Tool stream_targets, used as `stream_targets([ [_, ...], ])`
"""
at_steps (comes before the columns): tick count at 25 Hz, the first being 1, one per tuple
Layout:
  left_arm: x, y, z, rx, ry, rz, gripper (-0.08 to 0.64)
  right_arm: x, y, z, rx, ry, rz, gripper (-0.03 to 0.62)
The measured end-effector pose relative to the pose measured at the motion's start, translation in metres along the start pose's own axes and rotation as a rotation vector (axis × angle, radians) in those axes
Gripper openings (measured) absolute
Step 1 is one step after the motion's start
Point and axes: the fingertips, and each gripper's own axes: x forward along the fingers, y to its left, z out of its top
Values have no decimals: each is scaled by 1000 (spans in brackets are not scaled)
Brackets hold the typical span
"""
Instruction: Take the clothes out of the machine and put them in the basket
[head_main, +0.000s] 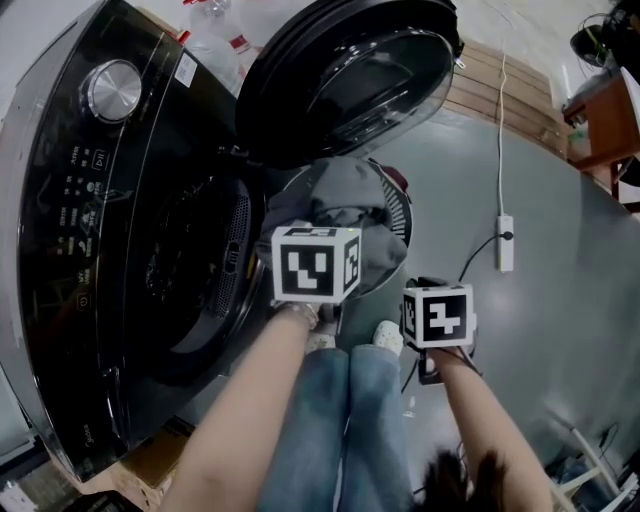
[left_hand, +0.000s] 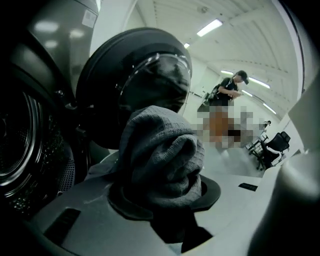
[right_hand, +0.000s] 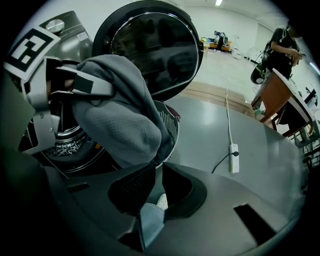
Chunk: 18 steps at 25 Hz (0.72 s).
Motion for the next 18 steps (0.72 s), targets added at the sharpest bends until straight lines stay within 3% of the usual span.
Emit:
stream_targets([
  [1, 7, 2, -9, 4, 46, 13, 157, 1, 0, -1, 1, 2, 0, 46],
  [3, 17, 10, -29, 26, 146, 57, 314, 5, -1, -2, 6, 5, 1, 45],
  [7, 23, 25, -45, 72, 174, 132, 424, 11, -2, -5, 5, 12, -2, 46],
  [18, -12, 57, -65, 44, 168, 172, 442, -3, 15, 2, 0, 5, -11, 46],
])
